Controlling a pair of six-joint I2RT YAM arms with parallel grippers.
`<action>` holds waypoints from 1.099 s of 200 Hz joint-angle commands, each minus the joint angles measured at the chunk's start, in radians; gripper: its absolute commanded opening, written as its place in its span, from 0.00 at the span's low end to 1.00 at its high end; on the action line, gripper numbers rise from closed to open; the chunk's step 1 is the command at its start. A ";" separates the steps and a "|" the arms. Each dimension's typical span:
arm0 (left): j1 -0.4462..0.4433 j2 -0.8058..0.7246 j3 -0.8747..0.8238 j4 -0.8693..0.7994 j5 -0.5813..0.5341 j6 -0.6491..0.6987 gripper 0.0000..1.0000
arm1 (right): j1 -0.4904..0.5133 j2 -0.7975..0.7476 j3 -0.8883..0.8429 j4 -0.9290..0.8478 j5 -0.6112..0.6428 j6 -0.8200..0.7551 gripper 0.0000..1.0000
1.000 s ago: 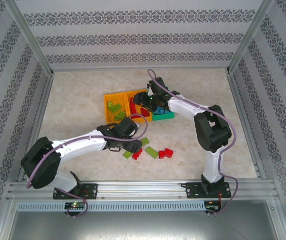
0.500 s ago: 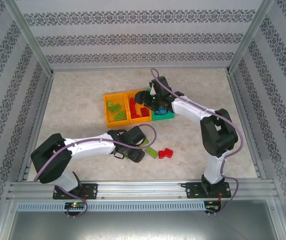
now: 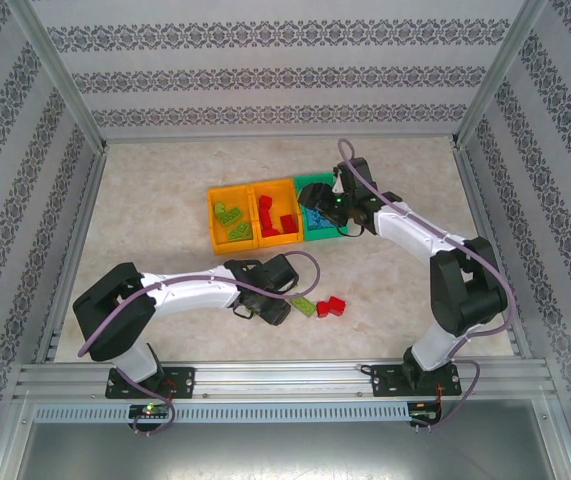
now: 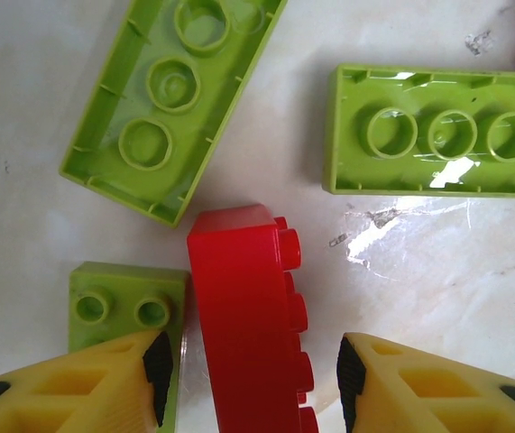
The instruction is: Sort the legos into containers by color
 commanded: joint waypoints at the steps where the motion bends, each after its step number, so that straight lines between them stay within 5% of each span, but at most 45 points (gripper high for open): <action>1: -0.015 0.026 0.021 -0.032 0.019 0.008 0.50 | -0.028 -0.072 -0.038 0.001 0.023 -0.027 0.71; 41: -0.015 0.040 0.043 -0.047 -0.010 0.009 0.28 | -0.081 -0.159 -0.120 -0.013 0.037 -0.042 0.71; 132: -0.006 0.038 0.163 -0.109 -0.208 0.040 0.27 | -0.117 -0.244 -0.265 -0.032 0.053 -0.059 0.72; 190: 0.078 0.015 0.244 -0.065 -0.222 0.058 0.28 | -0.113 -0.288 -0.342 -0.040 0.069 -0.065 0.72; 220: 0.180 0.036 0.330 -0.026 -0.132 0.066 0.28 | -0.089 -0.328 -0.389 -0.085 0.105 -0.089 0.71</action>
